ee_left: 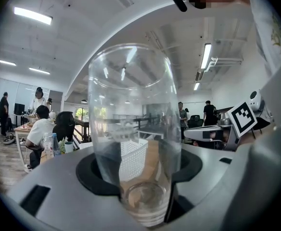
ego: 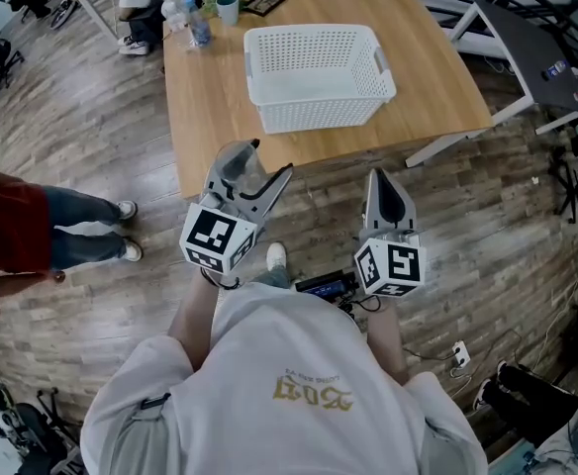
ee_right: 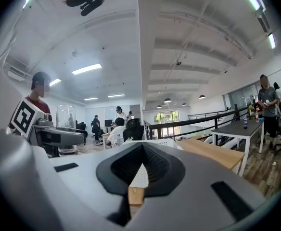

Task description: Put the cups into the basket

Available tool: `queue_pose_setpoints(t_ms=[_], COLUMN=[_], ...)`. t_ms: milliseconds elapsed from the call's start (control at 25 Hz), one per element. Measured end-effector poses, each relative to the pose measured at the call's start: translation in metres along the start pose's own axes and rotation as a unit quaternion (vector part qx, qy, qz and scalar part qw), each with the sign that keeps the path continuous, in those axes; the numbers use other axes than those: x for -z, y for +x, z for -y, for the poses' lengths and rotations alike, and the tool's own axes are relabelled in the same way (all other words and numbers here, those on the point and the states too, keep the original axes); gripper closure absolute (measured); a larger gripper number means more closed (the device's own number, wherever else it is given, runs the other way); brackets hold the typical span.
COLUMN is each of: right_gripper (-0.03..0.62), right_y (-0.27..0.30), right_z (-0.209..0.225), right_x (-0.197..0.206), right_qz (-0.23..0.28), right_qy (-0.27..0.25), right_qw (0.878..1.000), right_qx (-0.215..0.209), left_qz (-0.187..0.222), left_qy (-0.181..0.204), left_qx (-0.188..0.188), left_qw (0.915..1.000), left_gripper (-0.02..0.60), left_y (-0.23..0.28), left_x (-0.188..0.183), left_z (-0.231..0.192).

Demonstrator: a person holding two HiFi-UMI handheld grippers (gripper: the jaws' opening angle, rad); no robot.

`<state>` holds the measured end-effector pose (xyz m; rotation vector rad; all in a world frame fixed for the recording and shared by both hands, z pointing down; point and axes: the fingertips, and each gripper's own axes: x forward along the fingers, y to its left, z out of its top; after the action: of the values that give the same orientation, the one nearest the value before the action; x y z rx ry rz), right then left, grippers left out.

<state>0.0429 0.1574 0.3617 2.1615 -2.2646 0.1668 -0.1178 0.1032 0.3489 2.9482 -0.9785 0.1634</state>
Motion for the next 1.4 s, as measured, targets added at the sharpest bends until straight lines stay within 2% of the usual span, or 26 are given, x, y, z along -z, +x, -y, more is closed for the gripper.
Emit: queue_pose_setpoints(t_ms=[240, 640, 880, 1400], right_gripper=[0.583, 0.583, 0.583, 0.583], right_y=[0.017, 0.043, 0.063, 0.122], right_z=[0.0, 0.014, 0.043, 0.086], right_x=[-0.001, -0.001, -0.001, -0.024], right_qz=[-0.004, -0.013, -0.015, 0.003], right_qy=[-0.002, -0.003, -0.015, -0.018], right_qw=[1.0, 1.0, 1.0, 0.999], right_qx=[0.009, 0.013, 0.008, -0.035], left_qz=[0.005, -0.008, -0.012, -0.005], left_qy=[-0.009, 0.001, -0.003, -0.006], left_qx=[0.011, 0.03, 0.016, -0.021], left_qw=[0.9999, 0.9995, 0.9998, 0.9997], left_gripper=[0.31, 0.31, 0.311, 0.31], left_y=[0.015, 0.05, 0.08, 0.142], left_x=[-0.003, -0.005, -0.005, -0.021], left_z=[-0.019, -0.028, -0.032, -0.046])
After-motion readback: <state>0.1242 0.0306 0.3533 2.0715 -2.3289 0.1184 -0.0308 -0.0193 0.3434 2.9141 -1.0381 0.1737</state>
